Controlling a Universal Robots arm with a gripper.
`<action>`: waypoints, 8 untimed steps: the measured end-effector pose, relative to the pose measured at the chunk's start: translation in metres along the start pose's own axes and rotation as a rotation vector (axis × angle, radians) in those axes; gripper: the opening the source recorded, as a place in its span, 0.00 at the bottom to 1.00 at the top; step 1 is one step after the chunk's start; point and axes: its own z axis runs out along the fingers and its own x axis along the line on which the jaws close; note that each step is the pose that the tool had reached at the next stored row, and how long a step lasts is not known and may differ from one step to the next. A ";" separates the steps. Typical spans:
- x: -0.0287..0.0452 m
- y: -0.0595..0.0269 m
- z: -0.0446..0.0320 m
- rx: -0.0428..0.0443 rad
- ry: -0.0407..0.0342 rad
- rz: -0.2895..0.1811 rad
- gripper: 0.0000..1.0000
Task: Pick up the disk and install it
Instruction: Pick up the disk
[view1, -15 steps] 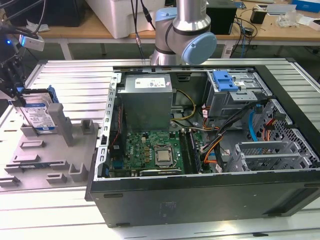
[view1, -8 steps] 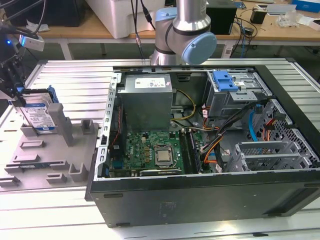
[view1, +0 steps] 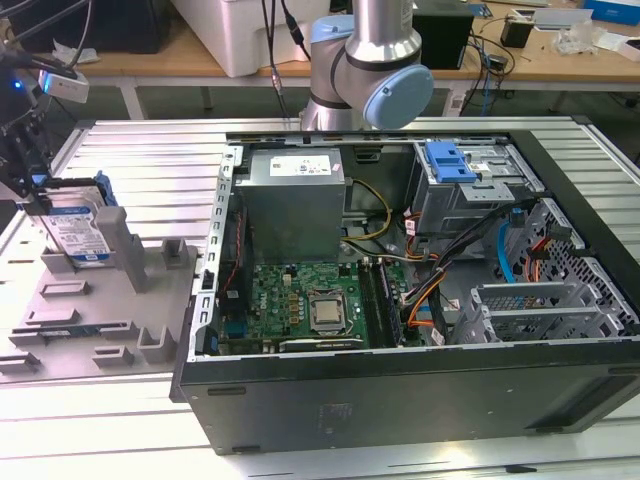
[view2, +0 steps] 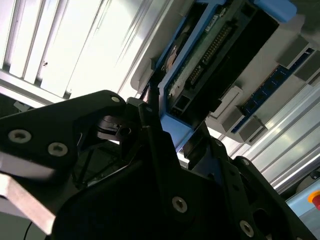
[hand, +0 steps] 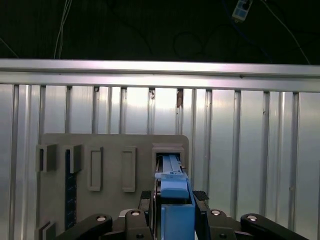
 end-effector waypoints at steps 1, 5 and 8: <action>0.0000 0.0000 0.0001 0.0000 0.0005 0.000 0.44; 0.0000 0.0000 0.0005 -0.0003 0.0064 0.000 0.36; 0.0000 0.0000 0.0006 -0.0003 0.0086 0.000 0.36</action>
